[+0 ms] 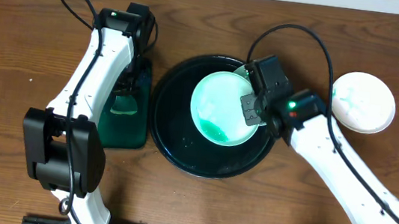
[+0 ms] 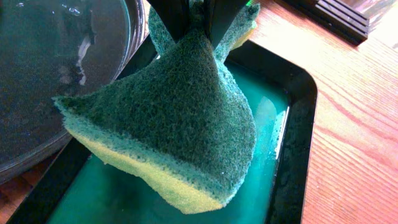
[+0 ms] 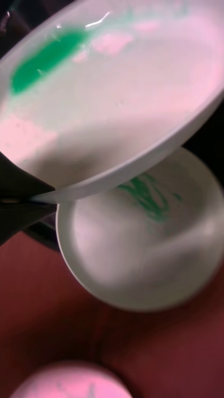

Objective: Clean dirty plates on tray and stack at the side

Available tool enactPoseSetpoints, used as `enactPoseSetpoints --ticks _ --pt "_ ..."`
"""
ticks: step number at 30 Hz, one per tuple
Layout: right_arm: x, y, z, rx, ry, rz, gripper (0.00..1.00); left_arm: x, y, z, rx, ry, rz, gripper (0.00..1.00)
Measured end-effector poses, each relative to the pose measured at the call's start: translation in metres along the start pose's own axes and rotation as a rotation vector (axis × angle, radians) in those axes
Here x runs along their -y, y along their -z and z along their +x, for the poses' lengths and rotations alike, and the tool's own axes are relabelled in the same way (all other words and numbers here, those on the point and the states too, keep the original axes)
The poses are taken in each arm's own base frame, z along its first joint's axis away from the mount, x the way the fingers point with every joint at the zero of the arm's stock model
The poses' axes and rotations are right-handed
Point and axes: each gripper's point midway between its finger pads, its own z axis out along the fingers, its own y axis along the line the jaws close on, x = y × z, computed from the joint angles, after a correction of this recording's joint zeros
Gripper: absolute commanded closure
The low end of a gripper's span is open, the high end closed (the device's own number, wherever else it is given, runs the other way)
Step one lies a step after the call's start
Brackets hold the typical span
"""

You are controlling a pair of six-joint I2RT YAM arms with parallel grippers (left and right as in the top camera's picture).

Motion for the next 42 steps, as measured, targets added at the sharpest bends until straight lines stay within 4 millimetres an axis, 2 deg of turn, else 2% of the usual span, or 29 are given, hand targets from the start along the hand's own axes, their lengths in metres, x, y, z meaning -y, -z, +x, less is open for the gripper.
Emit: enactPoseSetpoints --ticks 6,16,22,31,42 --pt "-0.002 0.024 -0.009 0.082 0.161 0.111 0.99 0.000 0.000 0.000 0.001 -0.002 0.001 0.93" --pt "-0.020 0.053 -0.016 0.176 0.422 0.358 0.99 0.000 0.000 0.000 0.001 -0.002 0.001 0.93" --pt "-0.029 0.085 -0.024 0.261 0.559 0.563 0.99 0.000 0.000 0.000 0.001 -0.002 0.001 0.93" --pt "-0.018 0.122 -0.033 0.320 0.623 0.821 0.99 0.000 0.000 0.000 0.001 -0.002 0.002 0.93" --pt "-0.011 0.133 -0.037 0.327 0.621 0.902 0.99 -0.001 0.000 0.002 -0.008 -0.005 -0.005 0.93"
